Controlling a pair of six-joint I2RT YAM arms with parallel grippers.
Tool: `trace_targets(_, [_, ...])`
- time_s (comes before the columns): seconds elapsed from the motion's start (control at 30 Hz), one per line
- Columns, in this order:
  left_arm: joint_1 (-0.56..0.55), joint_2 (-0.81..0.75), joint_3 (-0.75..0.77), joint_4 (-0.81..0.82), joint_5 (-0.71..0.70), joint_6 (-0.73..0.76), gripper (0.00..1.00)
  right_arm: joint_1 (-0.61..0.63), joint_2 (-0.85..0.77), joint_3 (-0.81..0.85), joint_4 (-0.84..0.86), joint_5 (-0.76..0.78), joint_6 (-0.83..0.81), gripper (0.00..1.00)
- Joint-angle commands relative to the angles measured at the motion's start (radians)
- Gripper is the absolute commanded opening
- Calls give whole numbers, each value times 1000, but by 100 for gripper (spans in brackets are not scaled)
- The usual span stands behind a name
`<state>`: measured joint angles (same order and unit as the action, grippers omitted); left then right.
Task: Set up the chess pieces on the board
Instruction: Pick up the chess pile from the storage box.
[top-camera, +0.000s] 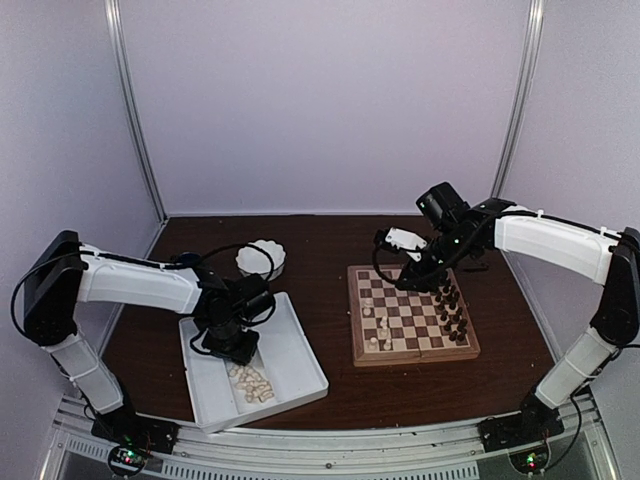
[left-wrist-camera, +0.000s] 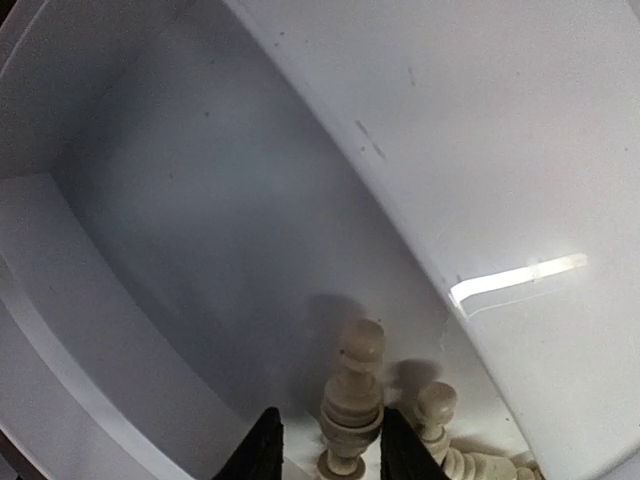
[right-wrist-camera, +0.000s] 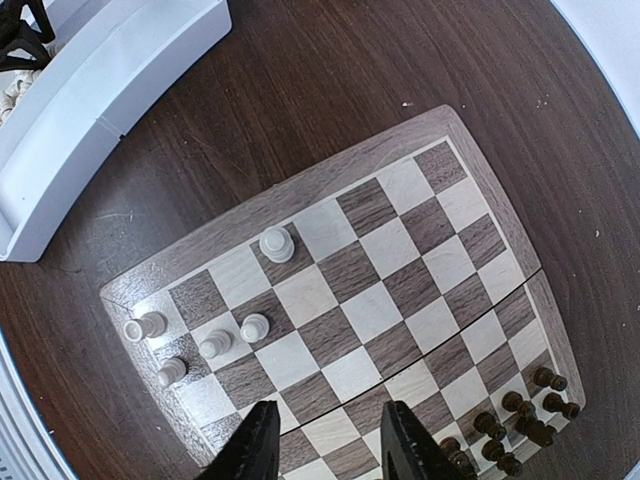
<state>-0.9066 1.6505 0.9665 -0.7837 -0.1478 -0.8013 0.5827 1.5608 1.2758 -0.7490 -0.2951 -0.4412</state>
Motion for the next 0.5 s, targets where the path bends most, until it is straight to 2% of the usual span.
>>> trace_targets(0.0, [6,52,46,-8,28,14,33,-7,-14,-13,12,-16,4,38])
trace_targets(0.1, [6,99,67,-30,33,24,32,-10,-16,-15,12,-20,4,38])
trace_targets(0.23, [7,113,73,-18,41,30,25,-13,-18,-15,14,-23,4,38])
trace_targets(0.47, [7,14,65,-21,7,52,20,-14,-5,-5,9,-32,8,38])
